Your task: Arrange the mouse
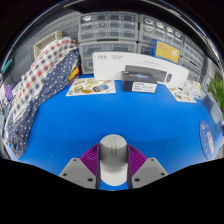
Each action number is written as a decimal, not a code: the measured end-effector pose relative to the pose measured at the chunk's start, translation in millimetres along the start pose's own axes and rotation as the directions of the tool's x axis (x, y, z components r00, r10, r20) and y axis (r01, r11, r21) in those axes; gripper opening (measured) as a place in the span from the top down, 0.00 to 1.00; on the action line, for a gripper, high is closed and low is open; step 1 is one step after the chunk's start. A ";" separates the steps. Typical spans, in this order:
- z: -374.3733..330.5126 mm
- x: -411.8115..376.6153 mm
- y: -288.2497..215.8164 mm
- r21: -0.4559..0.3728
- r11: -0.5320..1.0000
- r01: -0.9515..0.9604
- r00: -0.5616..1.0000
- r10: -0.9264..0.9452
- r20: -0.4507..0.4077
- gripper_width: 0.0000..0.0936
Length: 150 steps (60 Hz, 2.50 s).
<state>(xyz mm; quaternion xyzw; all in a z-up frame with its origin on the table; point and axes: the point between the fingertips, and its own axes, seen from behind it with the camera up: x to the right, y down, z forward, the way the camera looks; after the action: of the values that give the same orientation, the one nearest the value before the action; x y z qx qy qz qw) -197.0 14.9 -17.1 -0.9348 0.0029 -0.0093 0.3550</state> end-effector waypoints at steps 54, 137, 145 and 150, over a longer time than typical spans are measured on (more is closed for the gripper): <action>-105.7 405.7 -112.0 0.189 0.981 0.042 0.995 -0.024 -0.099 0.61; -188.8 288.7 -98.7 0.187 0.982 0.009 0.999 -0.002 -0.040 0.06; -205.8 237.9 -87.2 0.214 0.977 0.025 1.000 -0.025 -0.003 0.06; -212.8 209.5 -76.2 0.214 0.977 0.021 0.999 -0.027 0.027 0.06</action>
<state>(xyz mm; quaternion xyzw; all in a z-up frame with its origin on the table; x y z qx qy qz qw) 8.2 -71.9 195.9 -0.8913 -0.0147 -0.0001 0.4531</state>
